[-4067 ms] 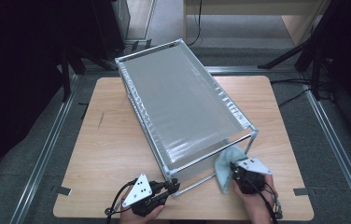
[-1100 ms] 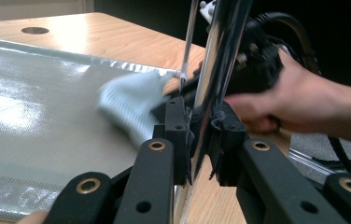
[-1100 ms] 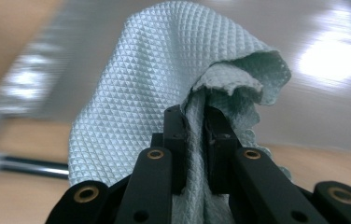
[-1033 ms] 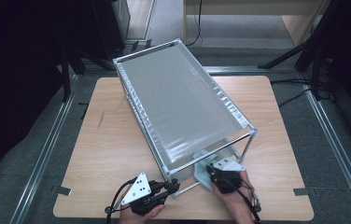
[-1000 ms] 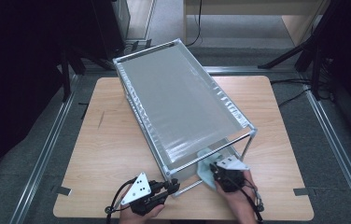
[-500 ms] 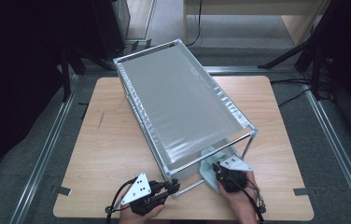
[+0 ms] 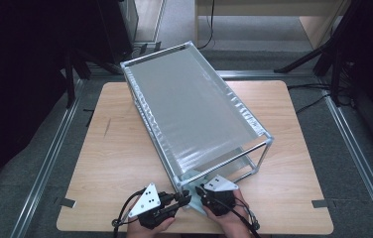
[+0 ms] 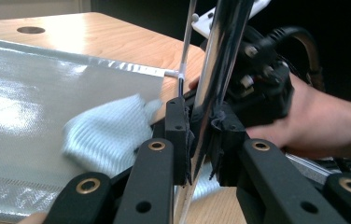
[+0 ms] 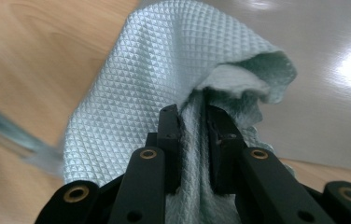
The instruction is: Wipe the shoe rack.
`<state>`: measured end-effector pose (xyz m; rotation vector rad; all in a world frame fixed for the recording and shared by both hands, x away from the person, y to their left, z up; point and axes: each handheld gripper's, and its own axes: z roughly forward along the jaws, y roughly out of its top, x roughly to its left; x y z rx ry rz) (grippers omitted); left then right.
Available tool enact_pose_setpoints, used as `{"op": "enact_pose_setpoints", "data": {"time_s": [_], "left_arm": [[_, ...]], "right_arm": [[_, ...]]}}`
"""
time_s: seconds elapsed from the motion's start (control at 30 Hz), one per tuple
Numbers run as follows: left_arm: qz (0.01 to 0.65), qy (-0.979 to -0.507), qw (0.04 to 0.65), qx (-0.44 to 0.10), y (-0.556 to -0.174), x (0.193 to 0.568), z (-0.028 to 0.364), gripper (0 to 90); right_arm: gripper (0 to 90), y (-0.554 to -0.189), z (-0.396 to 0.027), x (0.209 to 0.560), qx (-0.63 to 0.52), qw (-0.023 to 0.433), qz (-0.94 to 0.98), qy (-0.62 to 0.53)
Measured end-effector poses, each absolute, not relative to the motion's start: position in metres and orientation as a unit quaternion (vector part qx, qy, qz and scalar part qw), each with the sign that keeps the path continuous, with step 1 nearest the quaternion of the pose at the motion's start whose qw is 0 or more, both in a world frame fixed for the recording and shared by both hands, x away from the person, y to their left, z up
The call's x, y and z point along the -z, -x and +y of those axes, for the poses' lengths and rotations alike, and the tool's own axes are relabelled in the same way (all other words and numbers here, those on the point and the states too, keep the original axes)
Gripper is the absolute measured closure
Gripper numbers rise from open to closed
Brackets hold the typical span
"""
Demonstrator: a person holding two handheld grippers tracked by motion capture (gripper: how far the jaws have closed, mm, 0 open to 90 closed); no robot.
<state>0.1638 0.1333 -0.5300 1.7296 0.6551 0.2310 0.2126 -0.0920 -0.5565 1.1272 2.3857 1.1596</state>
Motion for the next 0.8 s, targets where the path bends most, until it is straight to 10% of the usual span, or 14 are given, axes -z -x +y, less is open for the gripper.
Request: {"op": "enact_pose_setpoints", "data": {"time_s": [0.23, 0.8], "left_arm": [[0.282, -0.745, 0.596, -0.101, -0.163, 0.530, 0.133, 79.6], [0.280, -0.747, 0.595, -0.101, -0.164, 0.530, 0.131, 79.8]], "right_arm": [[64.9, -0.231, -0.133, 0.552, -0.363, 0.177, 0.795, -0.452], [82.0, -0.222, -0.211, 0.519, -0.358, 0.258, 0.729, -0.523]]}}
